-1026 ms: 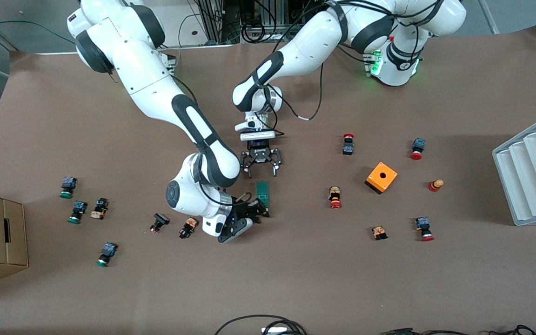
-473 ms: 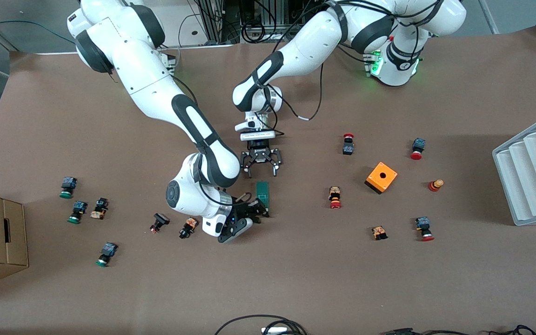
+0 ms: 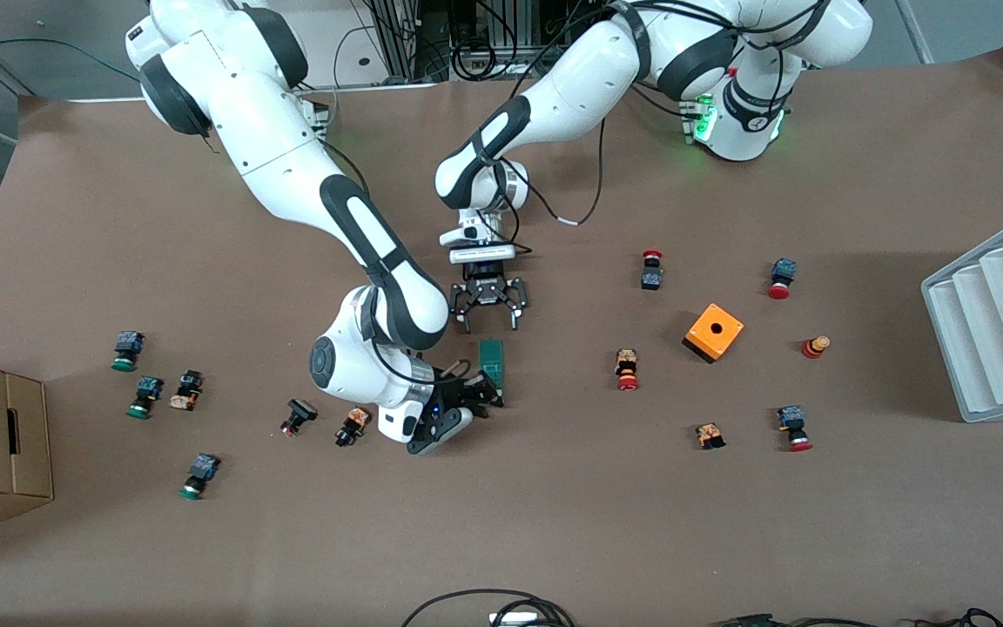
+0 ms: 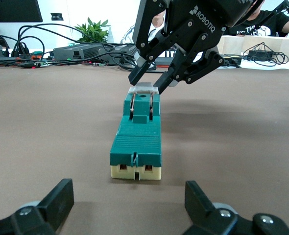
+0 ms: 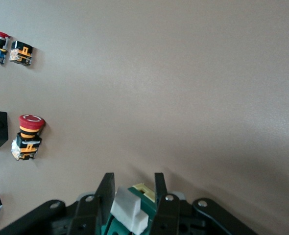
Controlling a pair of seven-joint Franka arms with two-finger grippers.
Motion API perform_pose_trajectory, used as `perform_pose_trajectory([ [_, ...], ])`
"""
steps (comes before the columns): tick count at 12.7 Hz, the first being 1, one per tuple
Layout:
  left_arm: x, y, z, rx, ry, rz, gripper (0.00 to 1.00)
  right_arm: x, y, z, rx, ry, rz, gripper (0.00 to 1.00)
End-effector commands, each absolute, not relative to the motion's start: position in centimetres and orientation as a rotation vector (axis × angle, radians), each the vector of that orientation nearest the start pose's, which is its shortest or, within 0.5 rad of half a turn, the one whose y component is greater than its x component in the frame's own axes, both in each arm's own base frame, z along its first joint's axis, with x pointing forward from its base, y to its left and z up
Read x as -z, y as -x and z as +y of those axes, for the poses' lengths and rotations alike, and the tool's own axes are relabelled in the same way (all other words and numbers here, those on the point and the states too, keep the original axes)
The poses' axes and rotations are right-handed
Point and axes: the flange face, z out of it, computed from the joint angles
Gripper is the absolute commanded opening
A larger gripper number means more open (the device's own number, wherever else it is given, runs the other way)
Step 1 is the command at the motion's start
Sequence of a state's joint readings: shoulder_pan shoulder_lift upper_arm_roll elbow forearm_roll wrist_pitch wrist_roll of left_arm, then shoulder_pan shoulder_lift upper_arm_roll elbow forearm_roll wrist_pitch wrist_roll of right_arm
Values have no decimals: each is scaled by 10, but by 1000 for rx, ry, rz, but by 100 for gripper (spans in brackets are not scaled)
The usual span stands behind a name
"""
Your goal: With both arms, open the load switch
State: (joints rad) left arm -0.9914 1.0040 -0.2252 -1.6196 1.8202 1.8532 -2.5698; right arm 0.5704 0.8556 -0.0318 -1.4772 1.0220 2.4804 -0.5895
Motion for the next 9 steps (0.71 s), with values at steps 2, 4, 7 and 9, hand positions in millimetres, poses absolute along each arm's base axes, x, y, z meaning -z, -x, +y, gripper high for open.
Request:
perform_pose_trajectory([
  [2, -22, -309, -564, 1812, 2505, -135, 100, -181, -617, 372, 195, 2444, -412, 39],
  [4, -22, -309, -564, 1811, 2504, -133, 100, -179, -615, 372, 189, 2447, -410, 39],
  [7, -22, -309, -564, 1812, 2505, -135, 100, -179, -614, 374, 185, 2445, -413, 37],
  [9, -22, -309, -564, 1812, 2505, -135, 100, -178, -614, 373, 185, 2446, -412, 35],
])
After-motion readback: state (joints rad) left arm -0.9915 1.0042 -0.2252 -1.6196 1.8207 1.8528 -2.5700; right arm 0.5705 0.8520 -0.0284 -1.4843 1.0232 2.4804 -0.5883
